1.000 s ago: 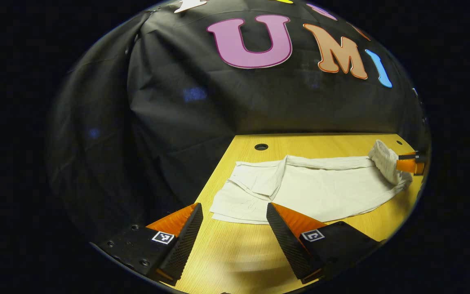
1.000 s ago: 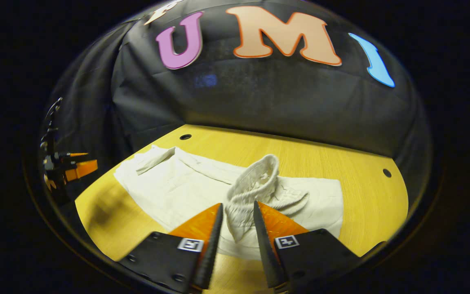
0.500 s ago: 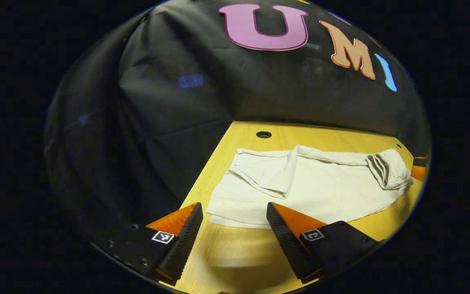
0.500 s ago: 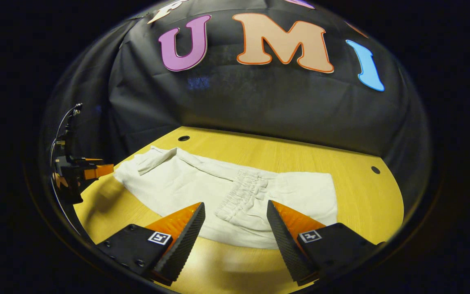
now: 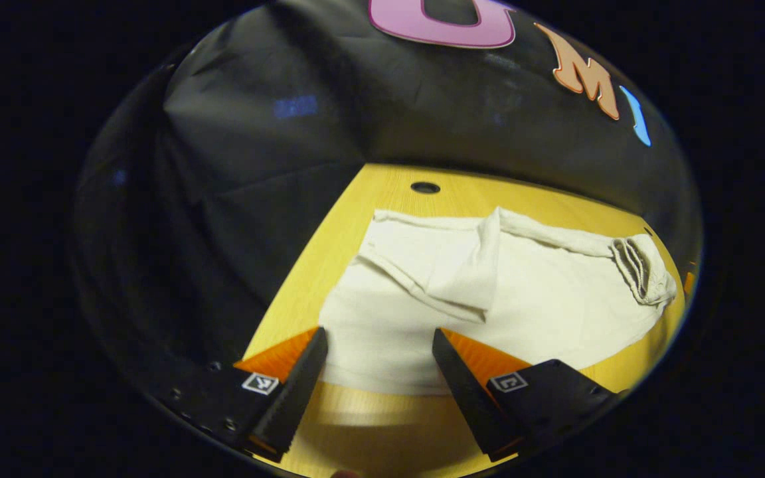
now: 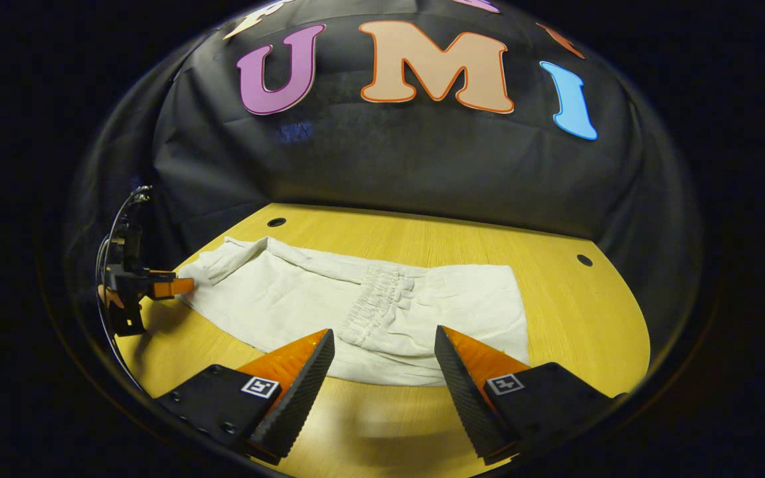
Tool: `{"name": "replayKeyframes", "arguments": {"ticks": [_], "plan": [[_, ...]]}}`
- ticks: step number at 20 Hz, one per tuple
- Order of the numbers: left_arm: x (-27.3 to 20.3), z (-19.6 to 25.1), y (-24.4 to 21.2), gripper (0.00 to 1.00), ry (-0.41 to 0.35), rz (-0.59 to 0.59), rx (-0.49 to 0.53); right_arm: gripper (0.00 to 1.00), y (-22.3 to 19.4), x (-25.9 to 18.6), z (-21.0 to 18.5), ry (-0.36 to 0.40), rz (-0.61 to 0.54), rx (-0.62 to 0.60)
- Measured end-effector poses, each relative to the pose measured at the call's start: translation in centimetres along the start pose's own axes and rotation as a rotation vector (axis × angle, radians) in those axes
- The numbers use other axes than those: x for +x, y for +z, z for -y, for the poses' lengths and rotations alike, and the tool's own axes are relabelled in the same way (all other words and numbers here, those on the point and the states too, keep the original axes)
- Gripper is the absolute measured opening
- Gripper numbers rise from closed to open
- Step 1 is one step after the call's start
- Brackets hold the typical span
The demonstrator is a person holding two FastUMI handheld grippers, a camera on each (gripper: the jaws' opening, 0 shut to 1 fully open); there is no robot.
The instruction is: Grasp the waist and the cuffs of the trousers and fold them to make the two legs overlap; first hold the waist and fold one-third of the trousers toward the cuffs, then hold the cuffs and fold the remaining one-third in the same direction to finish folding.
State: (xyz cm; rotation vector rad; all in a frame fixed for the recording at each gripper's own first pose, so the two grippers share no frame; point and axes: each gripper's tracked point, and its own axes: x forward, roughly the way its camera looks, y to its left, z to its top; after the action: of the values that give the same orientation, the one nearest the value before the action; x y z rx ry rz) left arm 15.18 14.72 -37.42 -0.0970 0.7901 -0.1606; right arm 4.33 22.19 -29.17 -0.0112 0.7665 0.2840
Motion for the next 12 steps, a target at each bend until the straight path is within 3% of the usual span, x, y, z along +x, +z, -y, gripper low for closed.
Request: {"name": "replayKeyframes", "arguments": {"ticks": [4,6,7,8,9,11,12], "plan": [[0.5,0.5,0.1,0.97,0.000,-0.002,-0.002,0.98,-0.2,-0.4,0.4,-0.002,-0.009,-0.013],[0.1,1.0,0.0,0.89,-0.028,-0.012,0.001,0.98,-0.4,-0.6,0.4,0.003,-0.010,0.001],[0.2,1.9,-0.1,0.70,-0.045,-0.016,0.002,0.97,-0.6,-0.6,0.5,0.008,-0.013,0.012],[0.2,2.7,0.0,0.61,-0.064,-0.016,-0.001,0.98,-0.6,-0.6,0.5,0.011,-0.015,0.021],[0.4,3.3,0.1,0.40,-0.080,-0.013,-0.009,0.98,-0.6,-0.7,0.6,0.014,-0.015,0.030],[0.5,3.6,0.3,0.12,-0.091,0.001,-0.046,0.98,-0.3,-0.7,1.2,0.019,-0.007,0.039],[0.5,3.8,0.4,0.05,-0.094,0.002,-0.077,0.97,-0.1,-0.8,1.5,0.022,-0.001,0.040]]}}
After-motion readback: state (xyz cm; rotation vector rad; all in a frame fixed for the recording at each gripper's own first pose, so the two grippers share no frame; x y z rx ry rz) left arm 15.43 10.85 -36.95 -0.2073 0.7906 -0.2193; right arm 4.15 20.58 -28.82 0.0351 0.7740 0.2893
